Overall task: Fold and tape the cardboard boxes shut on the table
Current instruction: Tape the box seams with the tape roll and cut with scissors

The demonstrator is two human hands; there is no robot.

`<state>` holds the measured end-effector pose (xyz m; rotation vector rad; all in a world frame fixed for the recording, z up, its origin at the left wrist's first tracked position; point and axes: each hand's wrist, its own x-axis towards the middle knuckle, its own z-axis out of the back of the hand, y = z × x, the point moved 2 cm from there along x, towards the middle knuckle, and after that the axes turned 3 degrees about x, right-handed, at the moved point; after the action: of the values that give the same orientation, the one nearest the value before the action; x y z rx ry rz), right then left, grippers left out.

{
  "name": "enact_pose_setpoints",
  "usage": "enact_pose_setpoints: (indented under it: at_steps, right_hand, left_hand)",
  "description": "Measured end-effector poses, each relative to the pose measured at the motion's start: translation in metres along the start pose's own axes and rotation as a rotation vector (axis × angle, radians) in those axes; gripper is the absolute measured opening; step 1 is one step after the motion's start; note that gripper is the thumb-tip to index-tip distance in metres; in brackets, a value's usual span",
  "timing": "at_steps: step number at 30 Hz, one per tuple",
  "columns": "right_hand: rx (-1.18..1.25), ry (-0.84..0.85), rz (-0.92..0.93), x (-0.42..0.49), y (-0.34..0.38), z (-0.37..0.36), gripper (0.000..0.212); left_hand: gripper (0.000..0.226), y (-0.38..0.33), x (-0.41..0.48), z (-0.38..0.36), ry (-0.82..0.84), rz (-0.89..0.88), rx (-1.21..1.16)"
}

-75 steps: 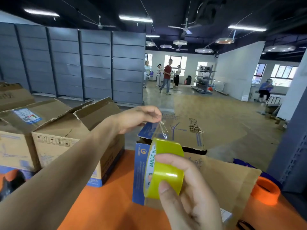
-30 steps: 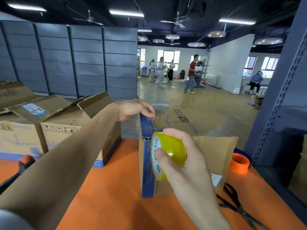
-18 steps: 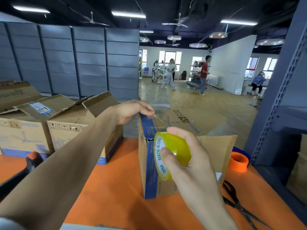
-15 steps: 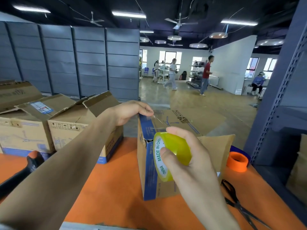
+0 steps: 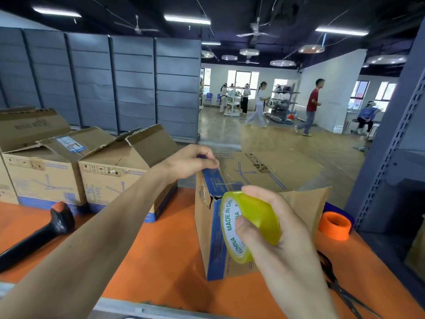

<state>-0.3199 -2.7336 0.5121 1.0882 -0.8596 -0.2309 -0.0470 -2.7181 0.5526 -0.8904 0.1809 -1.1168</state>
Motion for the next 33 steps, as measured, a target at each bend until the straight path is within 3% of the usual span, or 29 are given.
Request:
enact_pose_setpoints:
  at_steps: [4, 9, 13, 18, 21, 26, 30, 33]
  right_hand:
    - [-0.007, 0.006, -0.006, 0.001, 0.001, 0.002, 0.037]
    - [-0.034, 0.02, -0.009, 0.0, 0.001, 0.002, 0.038]
    - [-0.034, 0.028, -0.018, 0.0, 0.002, 0.002, 0.038]
    - [-0.047, 0.043, -0.007, -0.001, 0.004, 0.003, 0.038]
    - [-0.053, 0.059, -0.002, -0.002, 0.003, 0.005, 0.038]
    - [-0.056, 0.065, 0.001, -0.002, 0.003, 0.006, 0.04]
    - [-0.058, 0.066, 0.008, -0.002, 0.002, 0.007, 0.04]
    - [-0.055, 0.081, 0.01, 0.0, 0.002, 0.008, 0.04]
  left_hand:
    - [0.029, 0.0, -0.004, -0.002, -0.005, -0.036, 0.124]
    - [0.013, 0.0, -0.005, -0.003, 0.019, 0.024, 0.082]
    - [0.037, 0.0, -0.003, 0.002, 0.018, 0.072, 0.026]
    - [0.062, 0.001, 0.003, -0.004, 0.067, 0.182, 0.206]
    - [0.055, 0.003, 0.007, -0.005, 0.042, 0.164, 0.126]
    - [0.01, 0.008, 0.007, -0.01, -0.102, 0.07, 0.121]
    - [0.018, 0.005, -0.005, -0.012, -0.073, 0.004, 0.139]
    - [0.026, -0.004, -0.029, -0.011, -0.032, -0.148, 0.085]
